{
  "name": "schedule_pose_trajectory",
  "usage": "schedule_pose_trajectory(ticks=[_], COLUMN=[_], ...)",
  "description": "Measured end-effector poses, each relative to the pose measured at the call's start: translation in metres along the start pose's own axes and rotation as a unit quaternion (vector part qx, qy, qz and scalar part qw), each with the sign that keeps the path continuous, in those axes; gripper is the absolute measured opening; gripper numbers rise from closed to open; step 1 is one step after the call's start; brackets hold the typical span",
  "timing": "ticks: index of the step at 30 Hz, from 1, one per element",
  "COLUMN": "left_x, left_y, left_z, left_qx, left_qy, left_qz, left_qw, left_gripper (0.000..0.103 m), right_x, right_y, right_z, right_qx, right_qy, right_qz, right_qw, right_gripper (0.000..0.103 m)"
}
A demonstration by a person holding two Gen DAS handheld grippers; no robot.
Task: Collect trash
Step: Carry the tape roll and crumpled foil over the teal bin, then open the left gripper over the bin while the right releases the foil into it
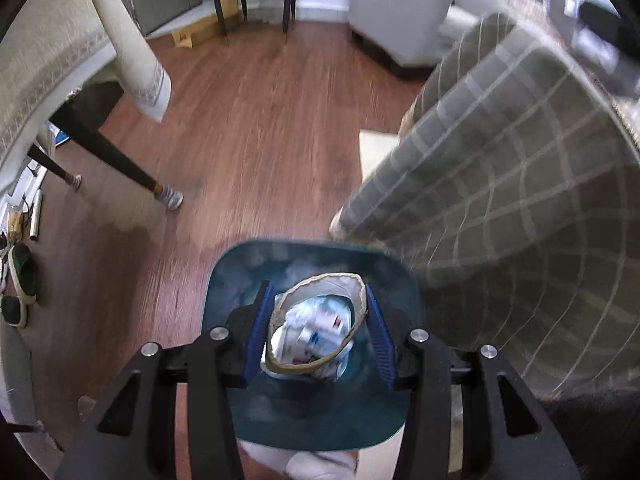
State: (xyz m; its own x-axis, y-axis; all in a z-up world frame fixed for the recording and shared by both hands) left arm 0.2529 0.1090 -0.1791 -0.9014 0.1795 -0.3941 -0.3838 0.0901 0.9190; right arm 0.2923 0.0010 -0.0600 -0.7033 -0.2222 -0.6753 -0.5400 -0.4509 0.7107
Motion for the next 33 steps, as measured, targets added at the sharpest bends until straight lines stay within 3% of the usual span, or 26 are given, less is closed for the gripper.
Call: schedule_pose_trajectory(ticks=[8,14,17,22,33], left_x=[0.033,0.051,0.060,0.063,0.060], left_y=[-0.032,-0.050,-0.055,-0.049,-0.018], left_z=[0.017,0.030,0.032,0.038,0.067], left_qx=[0.007,0.020,0.024,0.028,0.028], left_qy=[-0.001,0.011,0.010,0.009,0.051], left_qz=[0.059,0.094,0.110,0.101,0.054], left_qw=[0.9982,0.9953,0.9936,0.9944,0.9968], left_gripper=[0.048,0.049,0.055,0.062,0.062], right_x=[0.012,0.025,0.030,0.039,0.065], right_y=[-0.030,-0.063,-0.075,-0.093,-0.138], right_z=[0.022,0.031,0.036,0.043,0.049], right_qx=[-0.010,-0.018,-0.018,-0.018,0.008], right_qy=[0.009,0.008,0.007,0.004,0.018], right_qz=[0.035,0.085,0.102,0.129,0.186], right_qw=[0.999,0.996,0.995,0.991,0.982], right_gripper=[0.047,0.047,0.047,0.047,0.047])
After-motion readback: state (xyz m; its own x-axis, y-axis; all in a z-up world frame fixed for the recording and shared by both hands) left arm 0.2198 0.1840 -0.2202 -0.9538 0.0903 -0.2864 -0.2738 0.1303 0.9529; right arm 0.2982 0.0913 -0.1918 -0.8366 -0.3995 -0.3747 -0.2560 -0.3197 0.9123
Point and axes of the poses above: each gripper's, at about its wrist camera, not at the fingertips, and y roughly against the way its jaws point, z to its left, x to its underside, the point moved 1 cm from there along -y, roughly the way its jaws point, and after that the axes turned 7 degrees about -y, right-handed, at the moved point
